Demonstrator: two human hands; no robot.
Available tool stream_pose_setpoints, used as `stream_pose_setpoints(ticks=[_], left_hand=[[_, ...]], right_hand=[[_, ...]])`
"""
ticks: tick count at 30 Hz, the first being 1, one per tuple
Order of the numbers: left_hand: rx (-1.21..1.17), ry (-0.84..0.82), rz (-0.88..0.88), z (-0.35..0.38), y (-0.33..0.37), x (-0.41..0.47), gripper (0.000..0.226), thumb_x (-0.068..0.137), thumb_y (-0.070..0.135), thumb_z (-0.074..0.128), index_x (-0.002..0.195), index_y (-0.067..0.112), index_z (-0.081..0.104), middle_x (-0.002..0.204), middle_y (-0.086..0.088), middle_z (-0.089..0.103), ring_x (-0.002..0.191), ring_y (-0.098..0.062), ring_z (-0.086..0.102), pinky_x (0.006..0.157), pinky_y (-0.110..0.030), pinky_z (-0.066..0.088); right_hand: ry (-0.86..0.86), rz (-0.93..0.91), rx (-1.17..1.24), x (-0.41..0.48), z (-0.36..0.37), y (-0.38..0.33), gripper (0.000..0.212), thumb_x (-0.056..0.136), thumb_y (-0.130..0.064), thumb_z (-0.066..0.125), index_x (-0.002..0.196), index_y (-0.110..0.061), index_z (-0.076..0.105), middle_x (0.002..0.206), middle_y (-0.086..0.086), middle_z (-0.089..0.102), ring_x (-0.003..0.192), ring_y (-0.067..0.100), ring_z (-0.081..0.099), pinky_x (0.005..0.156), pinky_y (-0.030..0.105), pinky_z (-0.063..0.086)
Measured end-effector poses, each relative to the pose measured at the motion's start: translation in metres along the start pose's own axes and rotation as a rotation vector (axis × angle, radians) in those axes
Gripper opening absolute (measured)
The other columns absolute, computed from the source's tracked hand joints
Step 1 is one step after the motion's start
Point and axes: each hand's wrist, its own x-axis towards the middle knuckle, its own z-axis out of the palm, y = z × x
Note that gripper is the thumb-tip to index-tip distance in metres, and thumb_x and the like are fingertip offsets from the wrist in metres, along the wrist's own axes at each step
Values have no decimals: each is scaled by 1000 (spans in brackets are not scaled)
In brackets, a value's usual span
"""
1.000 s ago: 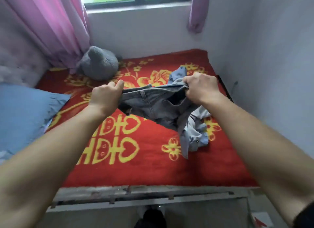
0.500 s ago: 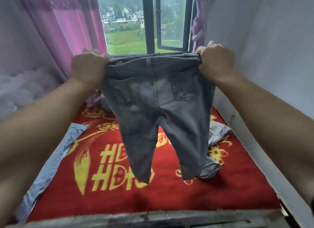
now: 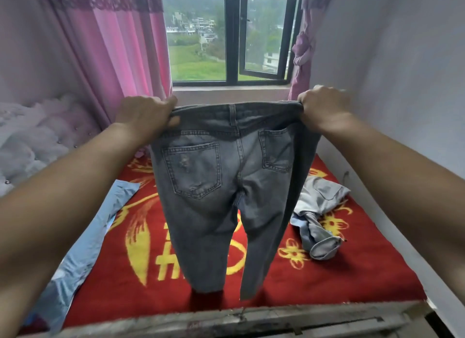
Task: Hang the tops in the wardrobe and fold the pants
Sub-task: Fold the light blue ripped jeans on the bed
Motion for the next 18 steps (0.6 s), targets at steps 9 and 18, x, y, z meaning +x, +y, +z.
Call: stream_pose_setpoints(ticks=[9, 18], left_hand=[[-648, -244, -510, 62, 15, 65, 24, 102, 17, 39, 111, 18, 61, 97, -6, 58, 85, -25, 52, 72, -35, 39], [-731, -172, -553, 157, -2, 191, 29, 102, 14, 39, 121, 17, 61, 120, -14, 64, 111, -35, 56, 95, -44, 44]], right_hand=[[-183, 205, 461, 73, 58, -10, 30, 81, -3, 54, 99, -15, 74, 103, 13, 68, 84, 29, 57, 71, 28, 45], [-134, 270, 657, 211, 155, -15, 39, 85, -4, 47, 115, -11, 72, 118, 14, 68, 113, 32, 59, 101, 34, 48]])
